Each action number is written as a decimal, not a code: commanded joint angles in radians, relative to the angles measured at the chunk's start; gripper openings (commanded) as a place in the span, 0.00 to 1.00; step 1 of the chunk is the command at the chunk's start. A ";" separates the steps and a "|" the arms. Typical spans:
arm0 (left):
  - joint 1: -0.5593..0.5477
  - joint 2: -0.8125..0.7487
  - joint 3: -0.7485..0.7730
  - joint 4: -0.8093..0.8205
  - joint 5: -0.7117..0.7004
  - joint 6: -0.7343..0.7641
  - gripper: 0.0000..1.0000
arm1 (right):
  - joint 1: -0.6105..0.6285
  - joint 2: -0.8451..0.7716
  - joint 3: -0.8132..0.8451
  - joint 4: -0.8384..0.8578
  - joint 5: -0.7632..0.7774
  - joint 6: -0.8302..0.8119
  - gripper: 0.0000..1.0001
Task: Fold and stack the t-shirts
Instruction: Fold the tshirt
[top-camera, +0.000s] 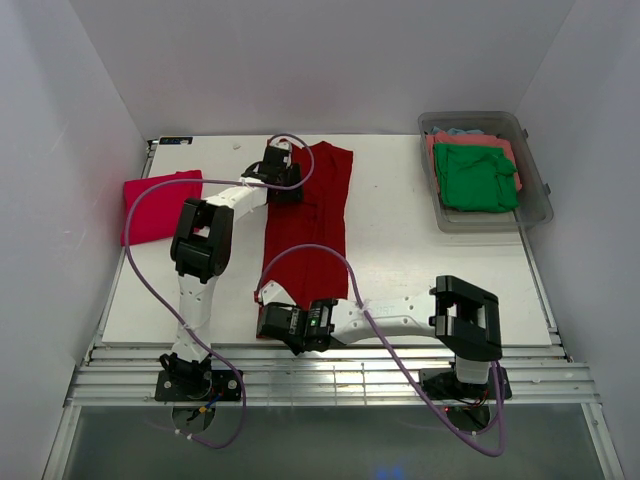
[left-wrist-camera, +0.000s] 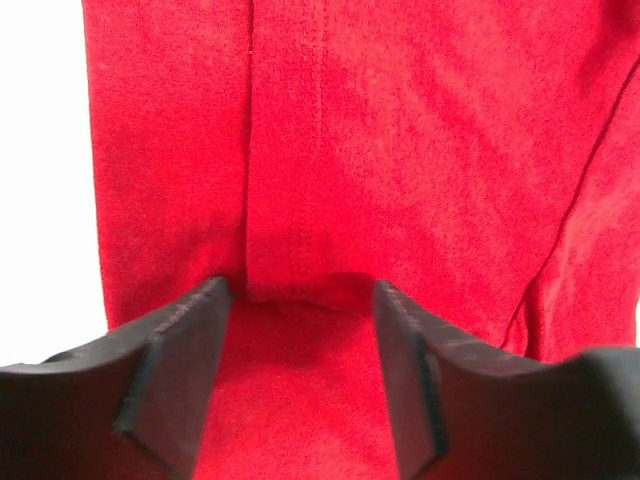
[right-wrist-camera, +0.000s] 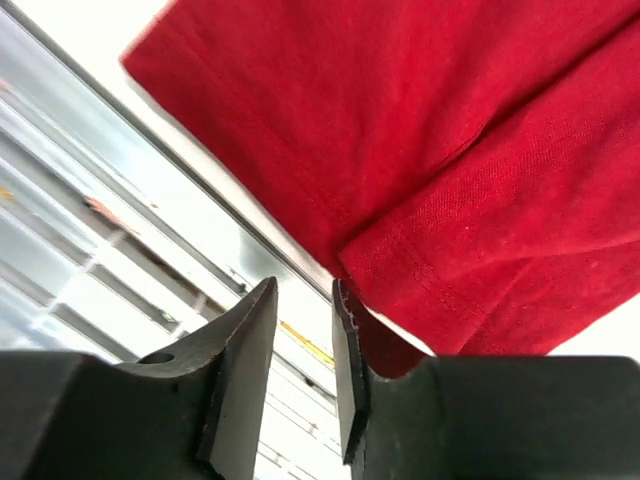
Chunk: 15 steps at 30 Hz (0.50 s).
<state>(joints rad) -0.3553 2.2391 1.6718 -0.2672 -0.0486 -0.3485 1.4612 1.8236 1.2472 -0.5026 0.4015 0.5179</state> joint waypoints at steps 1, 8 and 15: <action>0.016 -0.010 0.069 -0.064 -0.036 0.019 0.72 | 0.007 -0.115 0.008 0.064 0.058 -0.010 0.36; 0.016 -0.235 -0.010 -0.078 -0.169 -0.033 0.80 | -0.005 -0.294 -0.034 -0.146 0.240 0.187 0.44; 0.016 -0.642 -0.403 -0.147 -0.257 -0.098 0.86 | -0.142 -0.549 -0.386 0.013 0.175 0.292 0.58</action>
<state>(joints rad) -0.3454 1.7561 1.3659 -0.3573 -0.2455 -0.4091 1.3689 1.3640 0.9668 -0.5396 0.5674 0.7326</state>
